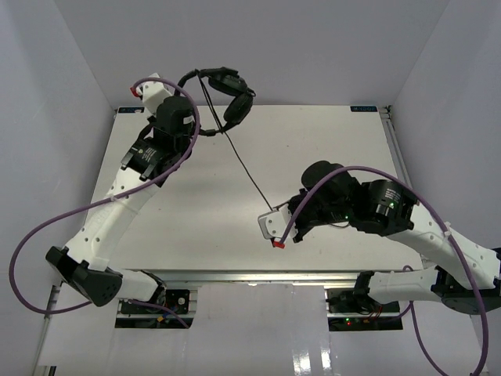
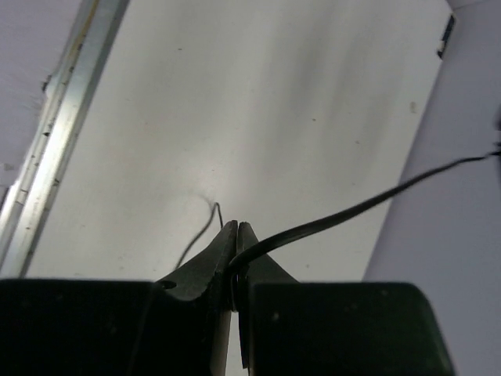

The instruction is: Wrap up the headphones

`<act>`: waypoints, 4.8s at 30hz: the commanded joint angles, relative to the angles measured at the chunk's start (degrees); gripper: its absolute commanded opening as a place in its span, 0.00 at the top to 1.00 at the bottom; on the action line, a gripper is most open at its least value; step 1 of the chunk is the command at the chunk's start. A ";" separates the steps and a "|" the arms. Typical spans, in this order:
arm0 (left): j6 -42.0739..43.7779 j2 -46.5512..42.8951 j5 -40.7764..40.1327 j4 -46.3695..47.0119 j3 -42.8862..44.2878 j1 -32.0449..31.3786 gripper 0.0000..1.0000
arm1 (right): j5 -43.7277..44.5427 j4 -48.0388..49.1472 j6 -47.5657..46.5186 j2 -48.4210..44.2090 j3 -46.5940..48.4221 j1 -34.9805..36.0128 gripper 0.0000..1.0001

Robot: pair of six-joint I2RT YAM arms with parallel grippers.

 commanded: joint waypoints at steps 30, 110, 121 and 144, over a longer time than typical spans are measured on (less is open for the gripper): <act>13.32 -12.93 47.38 7.04 -32.87 -9.75 1.00 | 28.96 26.54 -15.47 12.36 13.09 -5.83 0.92; -4.90 -2.82 37.89 -1.53 18.24 -11.45 1.00 | -54.60 112.49 79.08 22.81 -39.74 -34.31 0.83; -7.19 -8.97 17.76 6.30 13.90 -11.50 1.00 | -58.29 106.64 72.56 16.64 -46.06 -28.81 0.85; 15.76 -11.87 -19.63 21.66 0.11 -11.25 1.00 | -33.90 5.28 -9.21 3.01 -16.64 -23.90 0.92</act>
